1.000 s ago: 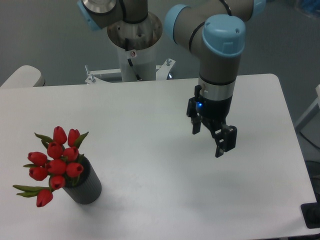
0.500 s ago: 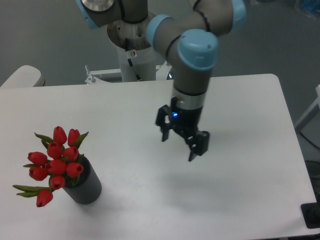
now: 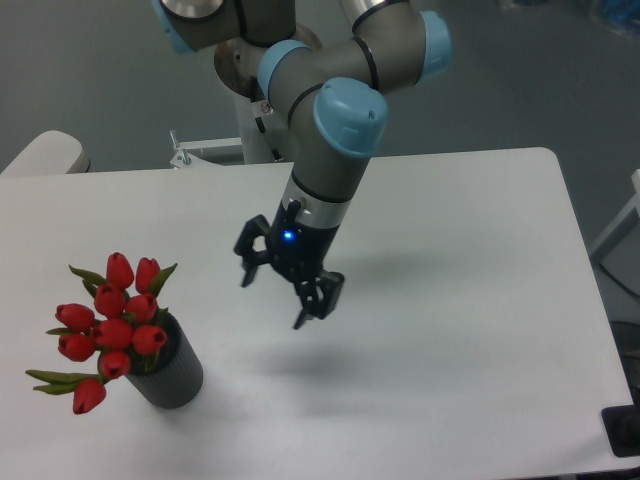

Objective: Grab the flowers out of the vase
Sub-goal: 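Move the open gripper toward the red tulips in the grey vase, then lower the gripper around the tulip stems above the vase rim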

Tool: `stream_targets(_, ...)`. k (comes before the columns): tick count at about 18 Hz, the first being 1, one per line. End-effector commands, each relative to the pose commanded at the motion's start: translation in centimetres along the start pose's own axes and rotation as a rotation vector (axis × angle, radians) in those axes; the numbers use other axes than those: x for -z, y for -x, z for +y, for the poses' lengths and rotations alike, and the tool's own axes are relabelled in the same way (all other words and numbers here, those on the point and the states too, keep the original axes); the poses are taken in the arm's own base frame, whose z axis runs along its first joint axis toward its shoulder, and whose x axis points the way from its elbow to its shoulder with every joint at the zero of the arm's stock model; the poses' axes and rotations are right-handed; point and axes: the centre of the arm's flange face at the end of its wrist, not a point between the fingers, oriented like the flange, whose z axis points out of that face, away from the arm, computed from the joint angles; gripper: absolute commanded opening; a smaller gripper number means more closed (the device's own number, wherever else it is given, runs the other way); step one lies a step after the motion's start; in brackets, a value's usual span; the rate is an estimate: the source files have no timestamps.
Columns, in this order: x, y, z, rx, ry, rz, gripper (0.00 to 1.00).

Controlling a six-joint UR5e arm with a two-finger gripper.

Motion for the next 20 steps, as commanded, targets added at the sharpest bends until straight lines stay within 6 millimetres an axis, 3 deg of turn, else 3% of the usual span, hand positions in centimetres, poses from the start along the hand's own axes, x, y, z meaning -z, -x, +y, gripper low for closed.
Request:
stream_targets(8,-1.4,-2.1,-1.4,-0.029,-0.251,0.125,1.0)
stream_targets(20,-4.4,-1.8,-2.3,-0.087,-0.251,0.139,1.0)
